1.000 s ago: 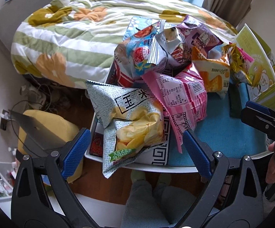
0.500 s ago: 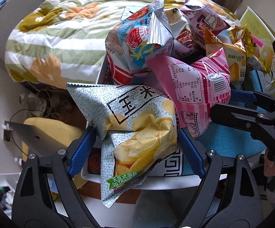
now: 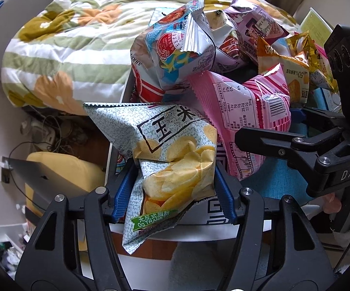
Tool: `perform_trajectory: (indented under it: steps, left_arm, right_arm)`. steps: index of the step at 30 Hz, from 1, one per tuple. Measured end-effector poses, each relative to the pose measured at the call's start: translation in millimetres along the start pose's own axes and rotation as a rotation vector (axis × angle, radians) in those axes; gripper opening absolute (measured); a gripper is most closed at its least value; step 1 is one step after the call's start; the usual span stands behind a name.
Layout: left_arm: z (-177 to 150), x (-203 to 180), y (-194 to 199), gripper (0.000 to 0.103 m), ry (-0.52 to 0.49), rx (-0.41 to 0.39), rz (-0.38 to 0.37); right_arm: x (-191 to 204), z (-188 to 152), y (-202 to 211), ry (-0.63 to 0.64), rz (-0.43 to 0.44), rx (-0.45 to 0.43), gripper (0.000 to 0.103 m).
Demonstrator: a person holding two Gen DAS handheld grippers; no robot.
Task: Organize snacks
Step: 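Carry both bags into the cardboard box and open both tools to drop them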
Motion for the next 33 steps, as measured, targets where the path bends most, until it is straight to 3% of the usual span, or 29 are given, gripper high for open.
perform_trajectory:
  steps: [4, 6, 8, 19, 26, 33]
  left_arm:
    - [0, 1, 1, 0.057, 0.011, -0.003, -0.001]
    - [0, 1, 2, 0.057, 0.014, -0.007, -0.004]
    - [-1, 2, 3, 0.057, 0.019, -0.010, -0.006]
    - [-11, -7, 40, 0.057, 0.022, -0.066, -0.032]
    - [-14, -30, 79, 0.057, -0.015, -0.134, -0.079]
    - [12, -67, 126, 0.057, -0.111, -0.248, -0.146]
  right_arm:
    - [6, 1, -1, 0.016, -0.020, -0.007, 0.099]
    - [7, -3, 2, 0.028, -0.022, -0.009, 0.081]
    - [9, -6, 5, 0.045, -0.037, -0.017, 0.074]
    - [17, -20, 37, 0.037, -0.081, -0.069, 0.071]
    - [26, -31, 84, 0.023, -0.137, -0.134, 0.070]
    - [32, -39, 148, -0.032, -0.214, -0.255, 0.068]
Point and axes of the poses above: each gripper's, at about its wrist camera, not at the fingertips, and y roughly against the way its jaws point, x to its left, z to its top, the point moved 1 cm from there along -y, roughly the way its jaws point, and after that the axes turned 2 degrees about x, right-handed, at the moved point
